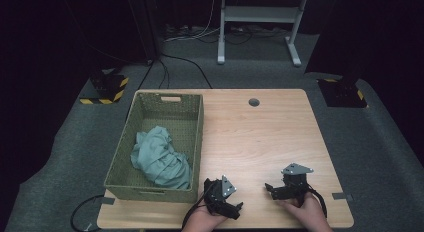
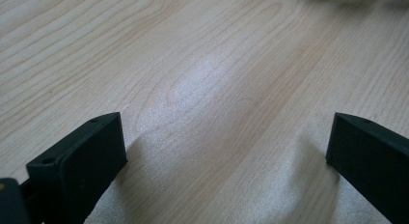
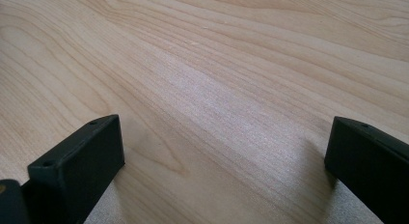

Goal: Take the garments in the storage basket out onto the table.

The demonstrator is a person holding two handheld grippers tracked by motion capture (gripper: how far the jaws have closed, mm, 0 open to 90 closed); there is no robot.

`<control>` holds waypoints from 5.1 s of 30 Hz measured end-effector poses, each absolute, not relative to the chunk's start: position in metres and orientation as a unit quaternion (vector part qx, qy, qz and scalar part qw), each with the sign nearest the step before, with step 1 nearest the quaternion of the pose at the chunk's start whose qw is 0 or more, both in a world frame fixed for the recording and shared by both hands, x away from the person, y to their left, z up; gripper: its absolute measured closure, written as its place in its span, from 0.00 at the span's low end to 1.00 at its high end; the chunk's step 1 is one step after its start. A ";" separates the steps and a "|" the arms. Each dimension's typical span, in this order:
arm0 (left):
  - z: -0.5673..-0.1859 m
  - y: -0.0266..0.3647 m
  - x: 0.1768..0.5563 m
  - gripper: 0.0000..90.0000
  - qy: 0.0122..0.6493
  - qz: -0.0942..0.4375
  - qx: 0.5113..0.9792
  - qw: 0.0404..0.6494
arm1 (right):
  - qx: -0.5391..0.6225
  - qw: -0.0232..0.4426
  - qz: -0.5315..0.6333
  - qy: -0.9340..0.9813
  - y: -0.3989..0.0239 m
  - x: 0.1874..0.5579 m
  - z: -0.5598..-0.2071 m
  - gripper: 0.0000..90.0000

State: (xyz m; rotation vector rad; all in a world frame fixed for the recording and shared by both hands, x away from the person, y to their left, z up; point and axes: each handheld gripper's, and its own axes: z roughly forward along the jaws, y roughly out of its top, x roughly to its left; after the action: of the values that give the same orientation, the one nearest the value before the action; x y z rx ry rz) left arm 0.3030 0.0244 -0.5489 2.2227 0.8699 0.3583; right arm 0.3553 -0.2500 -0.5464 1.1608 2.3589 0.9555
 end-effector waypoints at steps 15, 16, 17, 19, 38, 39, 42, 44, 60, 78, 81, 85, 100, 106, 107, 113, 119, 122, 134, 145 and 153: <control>-0.549 0.025 0.303 0.01 0.339 0.136 0.859 0.360 | 0.412 0.172 0.336 0.829 -0.250 0.354 -0.546 0.00; -0.549 0.025 0.303 0.01 0.338 0.137 0.860 0.358 | 0.412 0.172 0.336 0.829 -0.250 0.354 -0.546 0.00; -0.549 0.025 0.303 0.01 0.337 0.138 0.860 0.356 | 0.412 0.172 0.336 0.829 -0.250 0.354 -0.546 0.00; -0.549 0.024 0.303 0.01 0.338 0.139 0.860 0.355 | 0.412 0.172 0.336 0.829 -0.250 0.354 -0.546 0.00; -0.534 0.027 0.298 0.00 0.321 0.136 0.852 0.391 | 0.412 0.172 0.336 0.829 -0.250 0.354 -0.546 0.00; -0.532 0.028 0.297 0.00 0.320 0.136 0.851 0.393 | 0.412 0.172 0.336 0.829 -0.250 0.354 -0.546 0.00; -0.527 0.029 0.296 0.00 0.317 0.139 0.849 0.400 | 0.412 0.172 0.336 0.829 -0.250 0.354 -0.546 0.00; -0.524 0.030 0.296 0.00 0.319 0.139 0.846 0.405 | 0.411 0.172 0.336 0.830 -0.250 0.355 -0.546 0.00; -0.505 0.039 0.291 0.01 0.315 0.151 0.835 0.425 | 0.411 0.172 0.336 0.830 -0.250 0.355 -0.546 0.00; -0.486 0.037 0.282 0.01 0.304 0.152 0.832 0.439 | 0.411 0.171 0.337 0.830 -0.250 0.355 -0.546 0.00; -0.483 0.037 0.282 0.01 0.304 0.151 0.832 0.440 | 0.411 0.171 0.337 0.830 -0.250 0.355 -0.546 0.00; -0.479 0.037 0.282 0.01 0.305 0.155 0.829 0.443 | 0.411 0.171 0.337 0.830 -0.250 0.355 -0.546 0.00; -0.462 0.051 0.279 0.01 0.307 0.167 0.818 0.458 | 0.411 0.171 0.337 0.830 -0.250 0.355 -0.546 0.00; -0.456 0.056 0.278 0.01 0.307 0.171 0.814 0.463 | 0.411 0.171 0.337 0.830 -0.250 0.355 -0.546 0.00; -0.455 0.057 0.278 0.01 0.307 0.170 0.812 0.466 | 0.411 0.171 0.337 0.830 -0.250 0.355 -0.546 0.00; -0.451 0.063 0.278 0.01 0.310 0.173 0.809 0.469 | 0.411 0.171 0.337 0.830 -0.250 0.355 -0.546 0.00; -0.448 0.072 0.279 0.01 0.317 0.176 0.804 0.470 | 0.411 0.171 0.337 0.830 -0.250 0.355 -0.546 0.00; -0.448 0.077 0.280 0.01 0.323 0.176 0.801 0.472 | 0.411 0.171 0.337 0.830 -0.250 0.355 -0.546 0.00; -0.448 0.093 0.285 0.01 0.344 0.178 0.790 0.475 | 0.412 0.171 0.336 0.830 -0.250 0.355 -0.546 0.00; -0.441 0.113 0.287 0.01 0.363 0.197 0.774 0.481 | 0.412 0.171 0.336 0.830 -0.250 0.355 -0.546 0.00; -0.438 0.125 0.288 0.01 0.374 0.204 0.768 0.479 | 0.411 0.171 0.336 0.830 -0.250 0.355 -0.546 0.00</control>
State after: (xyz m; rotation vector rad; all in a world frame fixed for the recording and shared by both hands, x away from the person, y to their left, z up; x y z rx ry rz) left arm 0.2879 0.1249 -0.4384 1.8744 0.9118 0.4969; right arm 0.3547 -0.2495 -0.5462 1.1686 2.3562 0.9548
